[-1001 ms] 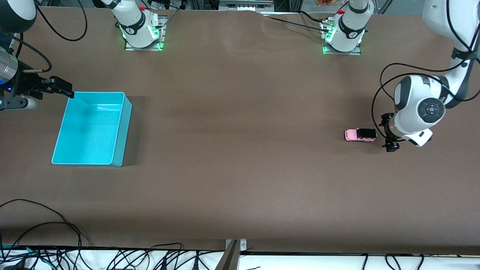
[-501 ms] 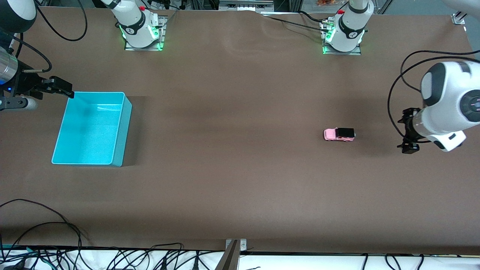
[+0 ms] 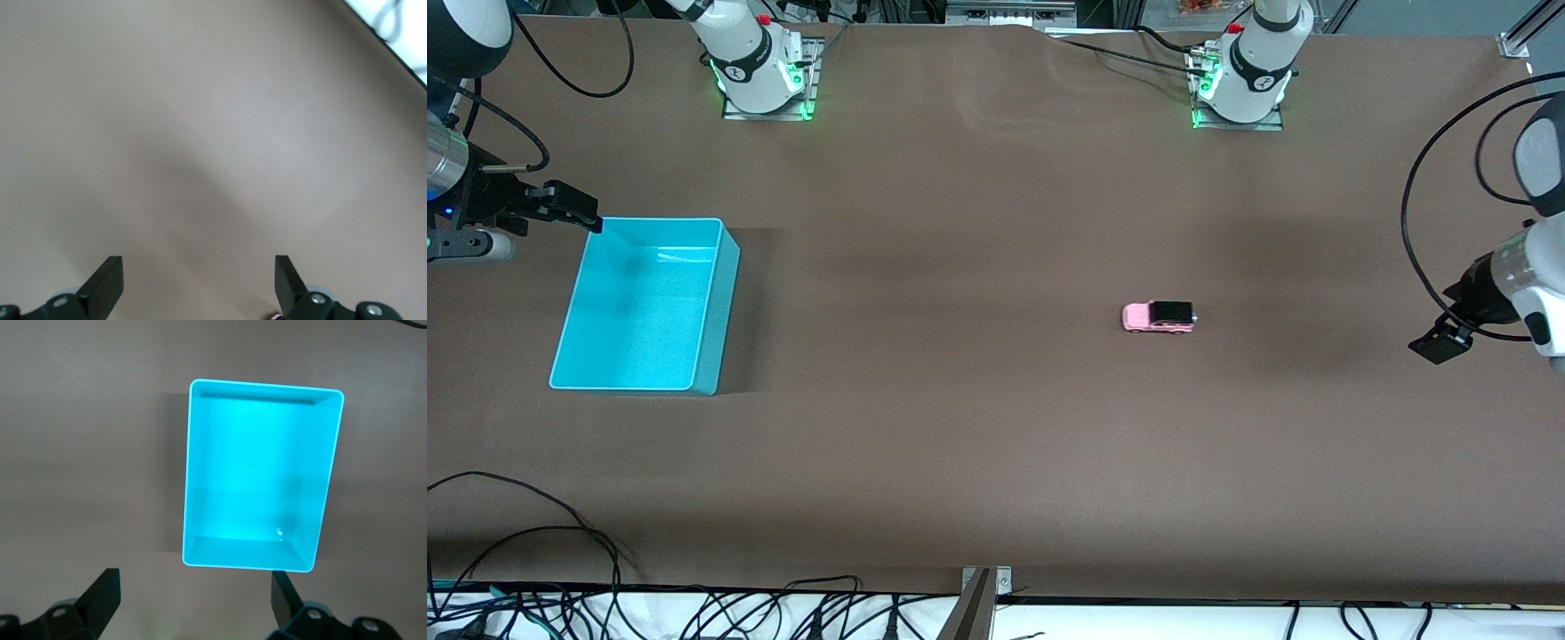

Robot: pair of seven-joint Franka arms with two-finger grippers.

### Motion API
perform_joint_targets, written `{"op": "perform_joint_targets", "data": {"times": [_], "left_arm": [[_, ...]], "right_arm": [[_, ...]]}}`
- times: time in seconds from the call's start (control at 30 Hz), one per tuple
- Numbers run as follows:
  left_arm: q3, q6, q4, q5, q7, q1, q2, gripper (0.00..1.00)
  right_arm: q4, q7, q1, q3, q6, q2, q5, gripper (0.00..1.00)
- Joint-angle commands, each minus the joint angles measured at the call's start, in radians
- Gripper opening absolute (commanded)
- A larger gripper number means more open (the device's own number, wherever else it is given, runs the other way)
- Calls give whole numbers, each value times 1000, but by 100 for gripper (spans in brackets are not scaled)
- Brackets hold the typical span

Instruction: Wind and store pink jeep toy

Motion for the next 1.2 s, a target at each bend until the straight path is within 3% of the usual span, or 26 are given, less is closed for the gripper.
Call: {"op": "perform_joint_targets", "data": {"times": [0.0, 0.23, 0.7, 1.0, 1.17], "left_arm": [[0, -53, 75, -34, 246, 7, 6, 100], [-4, -61, 117, -88, 464, 6, 4, 100], [3, -78, 106, -161, 749, 9, -16, 100], [-9, -93, 95, -154, 779, 18, -42, 100], [-11, -95, 45, -148, 780, 18, -83, 100]], "right_arm": [[18, -5, -2, -3, -1, 4, -3, 100], [18, -3, 1, -3, 0, 4, -3, 100], [18, -7, 3, 2, 5, 10, -4, 100], [18, -2, 19, 7, 6, 25, -6, 100], [21, -3, 21, 5, 9, 27, -1, 100]]}}
